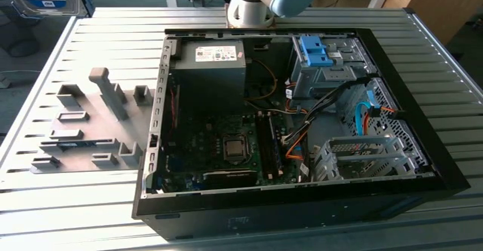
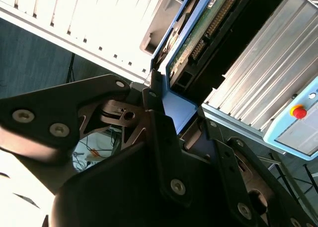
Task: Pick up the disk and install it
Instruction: 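Pick up the disk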
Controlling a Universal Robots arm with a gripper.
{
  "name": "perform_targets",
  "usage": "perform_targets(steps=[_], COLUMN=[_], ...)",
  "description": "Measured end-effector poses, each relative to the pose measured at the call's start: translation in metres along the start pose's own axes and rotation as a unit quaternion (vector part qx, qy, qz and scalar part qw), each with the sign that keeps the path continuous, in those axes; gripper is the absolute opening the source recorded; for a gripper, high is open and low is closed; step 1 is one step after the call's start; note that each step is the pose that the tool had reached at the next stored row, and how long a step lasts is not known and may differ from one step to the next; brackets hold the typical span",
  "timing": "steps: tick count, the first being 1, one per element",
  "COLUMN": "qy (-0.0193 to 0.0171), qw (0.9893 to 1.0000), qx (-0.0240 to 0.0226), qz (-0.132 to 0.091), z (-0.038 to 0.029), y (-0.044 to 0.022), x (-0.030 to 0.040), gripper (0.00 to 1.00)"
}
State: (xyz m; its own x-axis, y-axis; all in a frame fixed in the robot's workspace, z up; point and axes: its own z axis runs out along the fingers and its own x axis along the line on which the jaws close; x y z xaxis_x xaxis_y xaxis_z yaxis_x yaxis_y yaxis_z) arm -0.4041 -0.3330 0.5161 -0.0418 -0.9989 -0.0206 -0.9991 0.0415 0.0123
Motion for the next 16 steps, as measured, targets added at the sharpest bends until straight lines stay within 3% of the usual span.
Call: perform_targets(steps=[9, 16], qy=[0.0000, 0.0000], qw=[1.0000, 1.0000], qx=[-0.0004, -0.0005], qz=[0.000, 0.000], z=[-0.0001, -0.0003], y=[-0.0107, -0.0131], x=[0.0000, 0.0090], gripper=[0.37, 0.37])
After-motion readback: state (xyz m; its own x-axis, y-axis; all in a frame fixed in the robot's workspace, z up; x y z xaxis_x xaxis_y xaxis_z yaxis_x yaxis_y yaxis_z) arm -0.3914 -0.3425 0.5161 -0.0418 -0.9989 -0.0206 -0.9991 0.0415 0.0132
